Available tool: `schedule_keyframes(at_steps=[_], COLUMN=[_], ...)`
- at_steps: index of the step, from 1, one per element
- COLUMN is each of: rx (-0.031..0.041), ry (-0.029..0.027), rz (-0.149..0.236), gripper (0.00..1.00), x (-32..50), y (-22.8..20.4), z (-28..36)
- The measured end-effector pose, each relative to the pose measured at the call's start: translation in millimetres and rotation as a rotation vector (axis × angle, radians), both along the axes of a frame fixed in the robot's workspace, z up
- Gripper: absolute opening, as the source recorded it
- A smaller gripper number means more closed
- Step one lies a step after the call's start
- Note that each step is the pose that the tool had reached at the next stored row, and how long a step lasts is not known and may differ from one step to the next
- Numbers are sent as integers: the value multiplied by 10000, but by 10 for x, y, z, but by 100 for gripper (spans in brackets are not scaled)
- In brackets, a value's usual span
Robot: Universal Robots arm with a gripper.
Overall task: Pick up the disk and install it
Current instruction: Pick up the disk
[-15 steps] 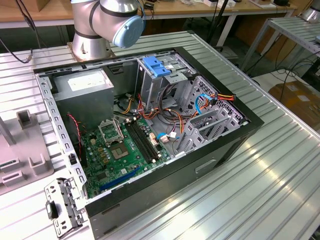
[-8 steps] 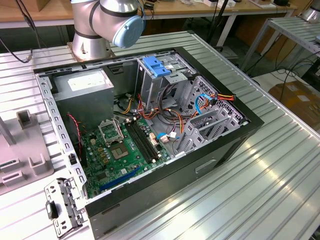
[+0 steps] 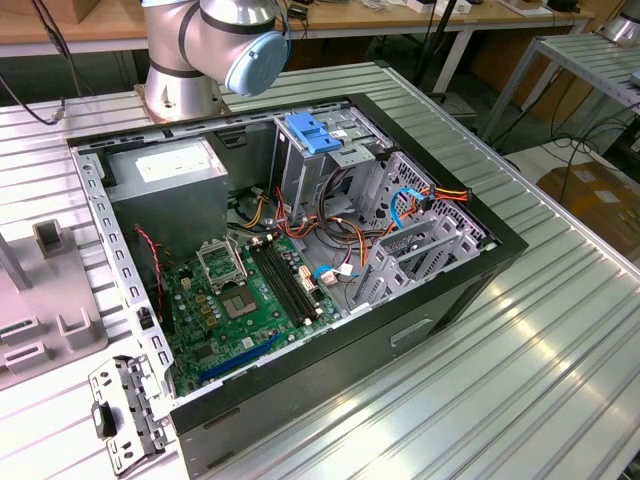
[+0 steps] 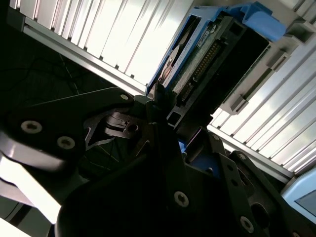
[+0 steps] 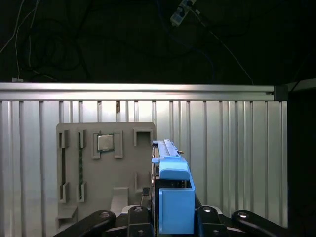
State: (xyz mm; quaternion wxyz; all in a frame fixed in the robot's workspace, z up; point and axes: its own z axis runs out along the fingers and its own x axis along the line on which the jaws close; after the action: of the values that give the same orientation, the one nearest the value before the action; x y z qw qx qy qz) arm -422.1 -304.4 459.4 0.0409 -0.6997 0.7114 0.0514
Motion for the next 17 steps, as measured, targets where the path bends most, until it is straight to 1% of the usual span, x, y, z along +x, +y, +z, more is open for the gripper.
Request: schedule_keyframes(at_steps=[13,14,17], rx=[2,13,14], ry=[0,-1,2], rz=[0,0,0], gripper=[37,37,37], x=[0,0,0], y=[0,0,0], z=[39,38,43])
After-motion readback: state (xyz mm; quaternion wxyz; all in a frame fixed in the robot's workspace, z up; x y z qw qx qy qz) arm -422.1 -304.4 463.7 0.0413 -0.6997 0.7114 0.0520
